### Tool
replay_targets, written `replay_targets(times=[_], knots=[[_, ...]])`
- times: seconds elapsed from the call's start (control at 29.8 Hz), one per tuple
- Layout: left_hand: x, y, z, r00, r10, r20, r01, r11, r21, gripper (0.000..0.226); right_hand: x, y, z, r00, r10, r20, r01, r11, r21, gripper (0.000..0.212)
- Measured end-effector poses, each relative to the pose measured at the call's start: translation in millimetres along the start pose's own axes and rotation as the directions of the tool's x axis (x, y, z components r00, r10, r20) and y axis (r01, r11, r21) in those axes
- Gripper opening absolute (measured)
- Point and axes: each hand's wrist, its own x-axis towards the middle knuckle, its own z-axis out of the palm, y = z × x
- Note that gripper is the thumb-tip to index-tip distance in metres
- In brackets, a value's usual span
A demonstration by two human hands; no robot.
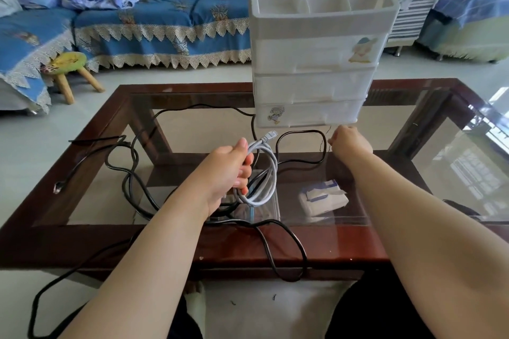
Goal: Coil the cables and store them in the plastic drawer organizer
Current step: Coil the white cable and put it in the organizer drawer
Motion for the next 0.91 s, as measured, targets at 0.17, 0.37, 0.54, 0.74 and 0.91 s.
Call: replay_targets(times=[0.17, 0.37, 0.54, 0.74, 0.91], knots=[[0, 0, -1, 1.000, 0.023, -0.012, -0.023, 1.000, 0.022, 0.042, -11, -3, -9, 0.985, -0.008, 0.171, 0.028, 0.993, -0.114, 0.024], [-5, 0, -5, 0.999, 0.029, -0.030, -0.028, 0.999, 0.021, 0.042, -25, -4, -30, 0.977, -0.005, 0.214, 0.039, 0.987, -0.154, 0.029], [-11, 2, -10, 0.998, 0.041, -0.052, -0.039, 0.999, 0.034, 0.042, -39, -2, -43, 0.984, 0.065, 0.165, -0.042, 0.989, -0.140, 0.024], [-12, 1, -12, 0.996, 0.025, -0.089, -0.022, 0.999, 0.042, 0.041, -63, -14, -84, 0.999, 0.050, -0.017, -0.049, 0.996, 0.074, 0.020], [-13, 3, -11, 0.998, 0.020, -0.061, -0.022, 0.999, -0.031, 0.040, -156, -87, -93, 0.948, -0.314, -0.056, 0.290, 0.772, 0.566, 0.015]])
